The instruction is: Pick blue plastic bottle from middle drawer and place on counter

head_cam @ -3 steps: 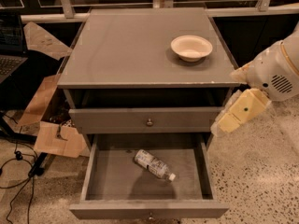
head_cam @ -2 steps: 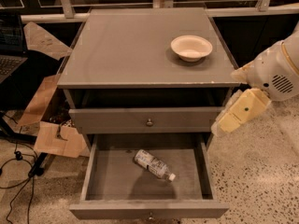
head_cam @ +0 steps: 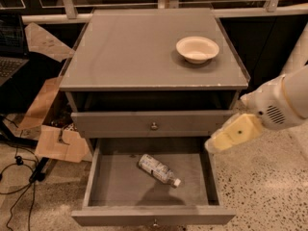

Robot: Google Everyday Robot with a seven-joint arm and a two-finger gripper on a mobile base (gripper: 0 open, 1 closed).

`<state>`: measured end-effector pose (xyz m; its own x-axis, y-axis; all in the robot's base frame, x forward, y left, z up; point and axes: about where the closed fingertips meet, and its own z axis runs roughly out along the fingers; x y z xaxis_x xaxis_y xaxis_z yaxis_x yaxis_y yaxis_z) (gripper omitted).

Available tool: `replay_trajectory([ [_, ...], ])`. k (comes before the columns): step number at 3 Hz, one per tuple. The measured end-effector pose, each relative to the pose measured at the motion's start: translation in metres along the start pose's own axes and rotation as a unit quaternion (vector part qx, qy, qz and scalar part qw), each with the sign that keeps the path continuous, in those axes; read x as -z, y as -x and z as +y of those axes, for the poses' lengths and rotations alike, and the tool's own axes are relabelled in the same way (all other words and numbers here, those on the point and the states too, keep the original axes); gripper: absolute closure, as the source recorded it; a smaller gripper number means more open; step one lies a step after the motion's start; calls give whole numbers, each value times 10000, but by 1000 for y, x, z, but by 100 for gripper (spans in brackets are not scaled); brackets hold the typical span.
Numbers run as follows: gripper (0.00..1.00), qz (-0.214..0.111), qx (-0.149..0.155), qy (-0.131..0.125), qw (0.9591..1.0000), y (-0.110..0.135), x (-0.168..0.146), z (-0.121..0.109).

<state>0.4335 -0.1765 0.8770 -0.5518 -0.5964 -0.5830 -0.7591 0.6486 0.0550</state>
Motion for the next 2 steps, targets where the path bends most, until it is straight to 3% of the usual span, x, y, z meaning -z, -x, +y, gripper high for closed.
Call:
replay_trajectory([
  [1,0,33,-586,-421,9974,-23,-39,-9],
  [2,0,141,-963,-771,9923,-45,-76,-26],
])
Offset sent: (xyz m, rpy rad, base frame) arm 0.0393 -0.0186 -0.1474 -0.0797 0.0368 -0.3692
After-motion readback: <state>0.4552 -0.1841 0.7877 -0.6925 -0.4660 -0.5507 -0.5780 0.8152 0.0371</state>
